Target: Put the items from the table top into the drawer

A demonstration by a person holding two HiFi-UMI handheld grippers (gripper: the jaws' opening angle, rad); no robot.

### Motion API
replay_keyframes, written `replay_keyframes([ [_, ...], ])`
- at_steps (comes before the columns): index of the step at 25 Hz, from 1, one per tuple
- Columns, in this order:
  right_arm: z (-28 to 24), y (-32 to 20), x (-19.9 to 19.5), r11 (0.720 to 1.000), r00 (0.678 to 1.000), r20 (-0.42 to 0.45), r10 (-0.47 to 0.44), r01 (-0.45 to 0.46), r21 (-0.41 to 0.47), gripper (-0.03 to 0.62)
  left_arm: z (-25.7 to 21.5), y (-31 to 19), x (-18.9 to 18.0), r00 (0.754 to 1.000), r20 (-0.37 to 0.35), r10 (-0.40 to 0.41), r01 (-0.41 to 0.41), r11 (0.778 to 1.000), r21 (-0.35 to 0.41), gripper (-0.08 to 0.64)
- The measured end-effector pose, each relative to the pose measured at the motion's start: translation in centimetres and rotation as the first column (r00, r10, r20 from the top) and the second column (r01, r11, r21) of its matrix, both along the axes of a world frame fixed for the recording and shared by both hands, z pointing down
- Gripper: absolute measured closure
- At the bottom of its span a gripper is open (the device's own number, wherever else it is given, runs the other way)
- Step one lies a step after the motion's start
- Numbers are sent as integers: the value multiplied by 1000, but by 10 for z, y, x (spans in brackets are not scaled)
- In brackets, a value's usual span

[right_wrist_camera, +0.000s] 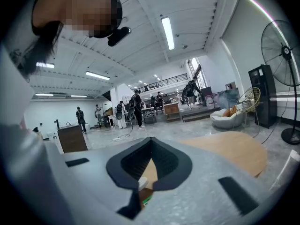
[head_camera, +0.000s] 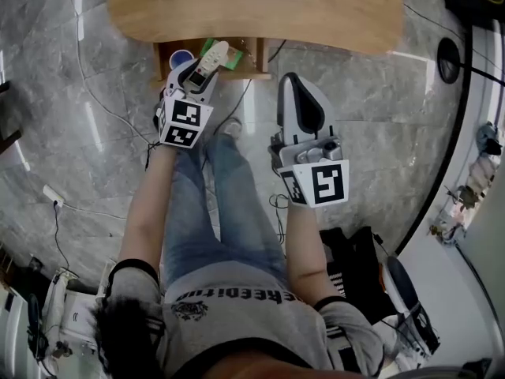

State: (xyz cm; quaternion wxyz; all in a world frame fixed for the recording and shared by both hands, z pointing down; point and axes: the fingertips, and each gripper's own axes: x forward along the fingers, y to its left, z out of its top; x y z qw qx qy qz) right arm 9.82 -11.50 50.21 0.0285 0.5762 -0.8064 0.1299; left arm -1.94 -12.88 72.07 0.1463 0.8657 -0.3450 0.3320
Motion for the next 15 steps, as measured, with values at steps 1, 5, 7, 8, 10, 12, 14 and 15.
replay_keyframes([
  [1, 2, 1, 4, 1000, 1000, 2, 6, -6, -1, 592, 7, 1, 4, 1000, 16, 19, -19, 1000, -8, 383],
  [5, 10, 5, 23, 1000, 1000, 1, 30, -30, -8, 592, 33, 5, 21, 994, 72, 84, -82, 996, -34, 383],
  [7, 13, 9, 32, 999, 999, -1, 40, -40, -15, 592, 47, 8, 27, 989, 99, 114, -109, 993, -49, 383],
  [8, 15, 10, 36, 999, 999, -2, 45, -45, -19, 592, 55, 10, 30, 984, 115, 133, -127, 990, -56, 384],
  [10, 21, 13, 44, 998, 998, -3, 55, -55, -30, 592, 70, 12, 36, 973, 149, 175, -166, 983, -71, 383],
  [12, 28, 14, 53, 997, 998, -1, 66, -66, -40, 592, 84, 14, 42, 962, 176, 208, -194, 977, -92, 383],
  [14, 34, 15, 61, 996, 997, 2, 75, -75, -49, 592, 96, 14, 49, 954, 194, 229, -210, 971, -113, 383],
  [15, 37, 16, 65, 995, 997, 4, 79, -79, -54, 592, 101, 15, 53, 950, 202, 240, -218, 968, -122, 383],
])
